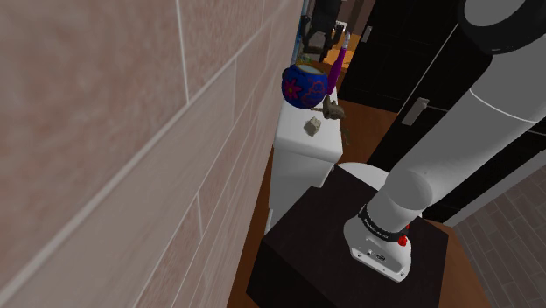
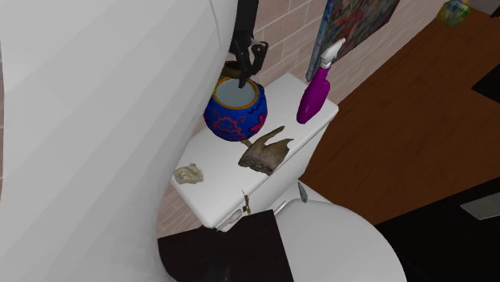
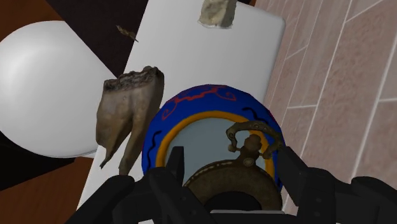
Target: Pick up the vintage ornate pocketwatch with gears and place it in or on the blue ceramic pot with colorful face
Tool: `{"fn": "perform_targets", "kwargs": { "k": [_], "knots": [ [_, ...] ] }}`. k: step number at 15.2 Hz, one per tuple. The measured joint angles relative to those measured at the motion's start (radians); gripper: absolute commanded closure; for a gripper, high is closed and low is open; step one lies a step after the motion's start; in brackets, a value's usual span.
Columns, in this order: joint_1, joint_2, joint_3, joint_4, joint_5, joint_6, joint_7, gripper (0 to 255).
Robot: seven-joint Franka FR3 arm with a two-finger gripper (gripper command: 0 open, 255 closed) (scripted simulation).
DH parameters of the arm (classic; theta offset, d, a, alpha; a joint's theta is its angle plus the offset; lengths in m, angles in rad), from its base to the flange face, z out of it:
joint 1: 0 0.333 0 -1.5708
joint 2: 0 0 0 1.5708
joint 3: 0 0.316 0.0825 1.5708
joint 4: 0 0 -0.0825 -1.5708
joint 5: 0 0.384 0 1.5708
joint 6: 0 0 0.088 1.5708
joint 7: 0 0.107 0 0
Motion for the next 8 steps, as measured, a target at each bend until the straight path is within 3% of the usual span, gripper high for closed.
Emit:
{"fn": "perform_targets", "kwargs": {
  "k": [8],
  "knots": [
    [0.002,-0.011,0.003,-0.119,-0.002,0.108,-0.008,255]
  ]
}}
